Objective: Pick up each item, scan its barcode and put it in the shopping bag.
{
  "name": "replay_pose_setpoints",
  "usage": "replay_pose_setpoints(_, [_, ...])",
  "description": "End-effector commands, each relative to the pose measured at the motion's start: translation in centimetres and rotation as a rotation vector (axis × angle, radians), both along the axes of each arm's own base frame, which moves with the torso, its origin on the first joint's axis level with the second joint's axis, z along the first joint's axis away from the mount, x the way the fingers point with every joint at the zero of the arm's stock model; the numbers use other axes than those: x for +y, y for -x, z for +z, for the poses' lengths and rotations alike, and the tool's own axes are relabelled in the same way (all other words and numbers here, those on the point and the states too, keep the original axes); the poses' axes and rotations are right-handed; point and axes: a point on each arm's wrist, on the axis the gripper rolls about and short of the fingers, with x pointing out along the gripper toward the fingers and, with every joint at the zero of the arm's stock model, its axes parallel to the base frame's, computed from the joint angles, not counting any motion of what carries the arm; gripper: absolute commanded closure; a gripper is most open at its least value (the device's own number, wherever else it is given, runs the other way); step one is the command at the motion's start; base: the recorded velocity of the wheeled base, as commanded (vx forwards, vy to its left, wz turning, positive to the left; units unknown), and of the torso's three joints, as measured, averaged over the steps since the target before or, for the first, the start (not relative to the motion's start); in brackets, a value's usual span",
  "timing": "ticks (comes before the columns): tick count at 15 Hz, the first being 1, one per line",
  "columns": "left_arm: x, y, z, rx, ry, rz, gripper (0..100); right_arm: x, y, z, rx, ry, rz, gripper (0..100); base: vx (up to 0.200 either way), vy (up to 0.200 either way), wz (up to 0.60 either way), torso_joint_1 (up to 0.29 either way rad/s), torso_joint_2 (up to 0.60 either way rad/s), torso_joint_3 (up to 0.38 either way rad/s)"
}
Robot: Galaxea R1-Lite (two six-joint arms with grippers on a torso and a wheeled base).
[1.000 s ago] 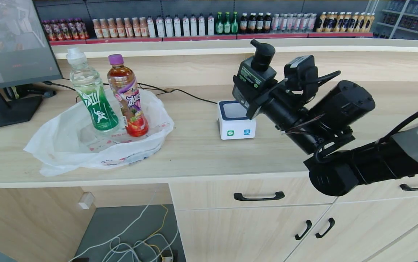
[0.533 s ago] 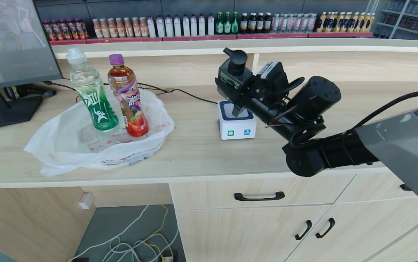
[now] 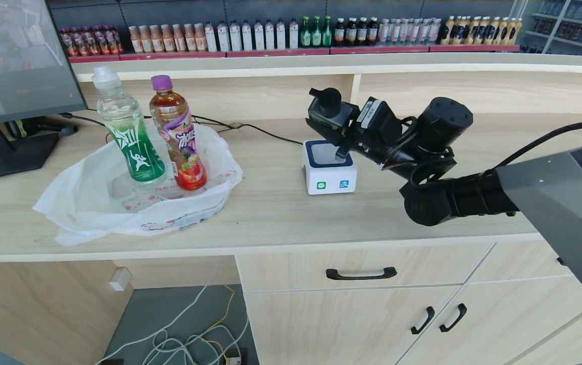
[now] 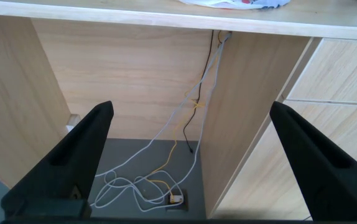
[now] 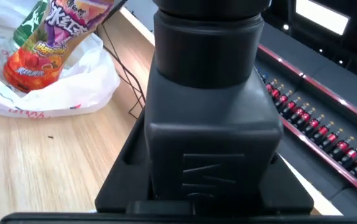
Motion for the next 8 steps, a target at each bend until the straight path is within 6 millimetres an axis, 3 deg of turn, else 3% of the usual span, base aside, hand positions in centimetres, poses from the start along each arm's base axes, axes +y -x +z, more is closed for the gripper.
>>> replay_pose_setpoints(1, [0.0, 0.0, 0.0, 0.0, 0.001, 0.0, 0, -1.0, -0.7, -0.4, -0.015, 0.02, -0.016, 100, 0.0, 0.0, 0.0, 0.0, 0.0, 0.0])
replay_pose_setpoints(8, [0.0, 0.0, 0.0, 0.0, 0.001, 0.0, 0, -0.7, -1.5, -1.9, -0.064, 0.077, 0.004, 100, 0.0, 0.0, 0.0, 0.0, 0.0, 0.0])
